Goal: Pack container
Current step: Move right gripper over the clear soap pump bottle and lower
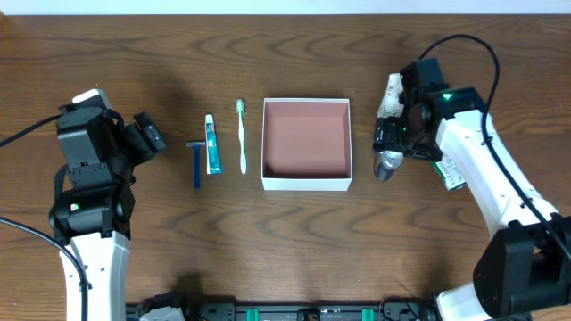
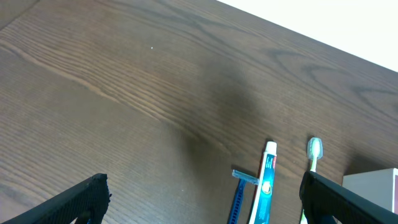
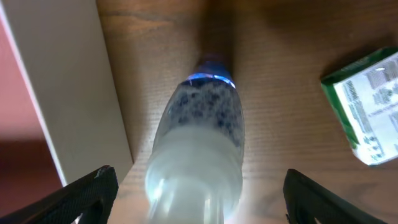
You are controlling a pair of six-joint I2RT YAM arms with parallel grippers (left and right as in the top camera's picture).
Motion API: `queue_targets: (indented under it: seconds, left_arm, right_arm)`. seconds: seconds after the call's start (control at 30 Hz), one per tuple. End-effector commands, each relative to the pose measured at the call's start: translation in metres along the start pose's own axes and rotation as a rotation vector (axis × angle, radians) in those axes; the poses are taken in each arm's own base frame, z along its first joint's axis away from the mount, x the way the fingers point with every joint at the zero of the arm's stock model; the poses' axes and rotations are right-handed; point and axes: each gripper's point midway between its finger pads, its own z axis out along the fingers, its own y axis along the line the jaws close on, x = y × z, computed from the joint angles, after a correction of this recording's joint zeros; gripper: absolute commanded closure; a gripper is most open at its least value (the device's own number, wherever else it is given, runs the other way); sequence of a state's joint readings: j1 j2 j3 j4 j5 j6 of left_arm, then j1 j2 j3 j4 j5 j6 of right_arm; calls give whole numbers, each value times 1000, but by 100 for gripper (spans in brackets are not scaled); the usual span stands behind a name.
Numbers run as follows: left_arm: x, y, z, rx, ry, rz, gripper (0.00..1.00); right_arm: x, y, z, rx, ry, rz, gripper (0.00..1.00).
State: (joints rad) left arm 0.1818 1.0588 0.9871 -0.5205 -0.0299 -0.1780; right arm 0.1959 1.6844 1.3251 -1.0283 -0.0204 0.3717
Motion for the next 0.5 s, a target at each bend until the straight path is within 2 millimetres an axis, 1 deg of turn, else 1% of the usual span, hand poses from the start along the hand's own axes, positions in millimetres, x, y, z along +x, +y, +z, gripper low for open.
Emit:
queue_targets:
  seconds: [0.0,0.1,0.27,0.33,0.37,0.47]
  left_arm:
    - [-9,1,-4,-6,-22,15,2]
    - [-9,1,-4,-6,-22,15,2]
    - [-9,1,-4,-6,-22,15,2]
    - [-9,1,-4,-6,-22,15,2]
    - [-9,1,-4,-6,-22,15,2]
    - [-9,1,-4,-6,-22,15,2]
  right_arm:
    - [-1,0,8,10,-15,17,16]
    - [-7,3,12,-3,-48,20,20]
    - [-10,4,14,-9,-63,27,29]
    - [-12,4,14,-12,-70,27,39]
    - [-13,5,14,-13,-73,27,41]
    - [-14,5,14,-14,-76,27,57]
